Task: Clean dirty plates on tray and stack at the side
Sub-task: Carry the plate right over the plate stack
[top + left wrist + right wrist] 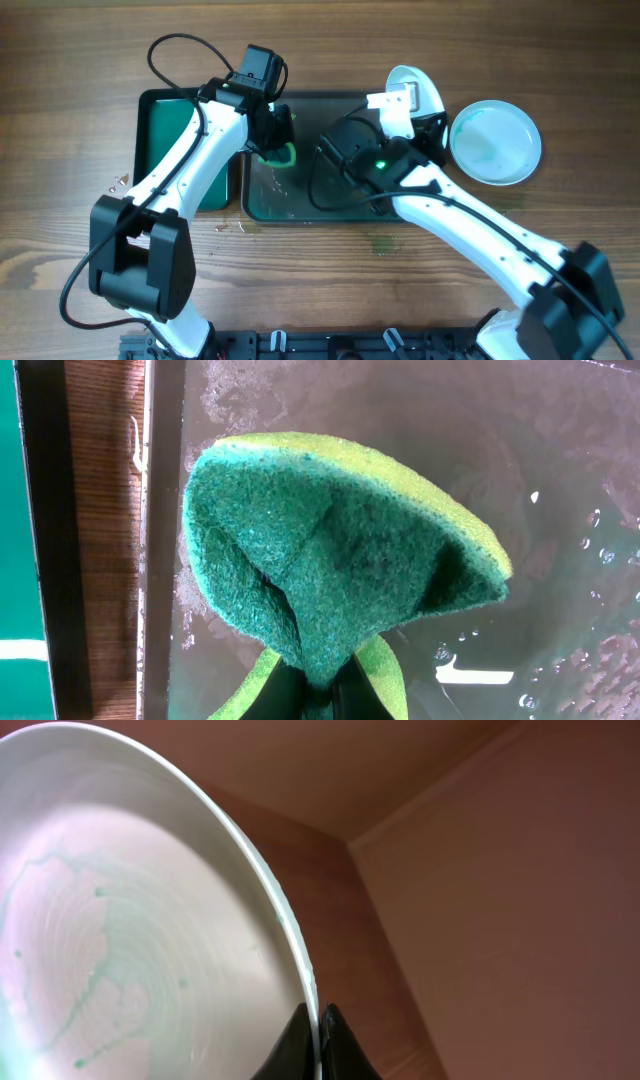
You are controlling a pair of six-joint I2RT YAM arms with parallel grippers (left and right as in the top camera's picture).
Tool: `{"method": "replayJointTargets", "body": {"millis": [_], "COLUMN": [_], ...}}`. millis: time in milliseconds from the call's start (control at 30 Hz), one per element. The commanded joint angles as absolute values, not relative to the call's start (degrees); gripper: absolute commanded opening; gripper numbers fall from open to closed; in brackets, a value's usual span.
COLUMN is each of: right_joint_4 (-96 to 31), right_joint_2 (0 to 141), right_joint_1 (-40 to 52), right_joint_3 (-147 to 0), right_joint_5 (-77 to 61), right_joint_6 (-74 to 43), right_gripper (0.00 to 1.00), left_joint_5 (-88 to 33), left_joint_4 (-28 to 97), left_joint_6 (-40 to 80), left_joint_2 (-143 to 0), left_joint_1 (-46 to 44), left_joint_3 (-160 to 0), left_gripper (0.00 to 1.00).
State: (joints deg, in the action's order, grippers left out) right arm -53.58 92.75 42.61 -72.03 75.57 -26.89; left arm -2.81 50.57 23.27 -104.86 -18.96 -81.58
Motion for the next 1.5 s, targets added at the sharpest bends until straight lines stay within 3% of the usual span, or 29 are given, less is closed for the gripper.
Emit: {"method": "replayJointTargets", "body": {"millis": [0,167,500,800,1067,1233,1467], "right_joint_4": [-53.7,-54.5,-55.6,-55.5,-50.5,-47.5,-48.8], "right_joint_2": [89.5,89.4,89.4,89.4,89.1,87.5,86.1], "right_joint_1": [42.8,42.8,42.8,40.7,31.4,20.1,5.3], "right_joint_3": [-72.1,-72.0,-72.0,-72.0,-72.0,-72.0,-72.0], "right_joint_5": [74.7,69.2,72.1,52.0,27.3,4.3,-9.5], "right_joint_6": [-26.9,-26.9,-22.8,-26.2,-22.2,-16.8,-13.6], "right_gripper": [0.04,0.04,0.04,0.04,0.04,0.04,0.04], "left_joint_5": [-2.0,-2.0,-2.0,-2.0,-2.0,-2.0,-2.0], "left_joint_4": [50.3,50.3,49.8,50.0,50.1,49.9,49.9], "left_joint_6": [23.0,23.0,23.0,23.0,23.0,23.0,23.0], "left_joint_2": [-104.4,-104.4,-104.4,-104.4,-104.4,-104.4,-104.4], "left_joint_1": [-19.0,-19.0,-19.0,-19.0,-19.0,-19.0,-19.0], "left_joint_3": [-81.3,-81.3,-81.3,-81.3,-81.3,-81.3,-81.3], "left_gripper": [0.04,0.04,0.04,0.04,0.04,0.04,0.04]}}
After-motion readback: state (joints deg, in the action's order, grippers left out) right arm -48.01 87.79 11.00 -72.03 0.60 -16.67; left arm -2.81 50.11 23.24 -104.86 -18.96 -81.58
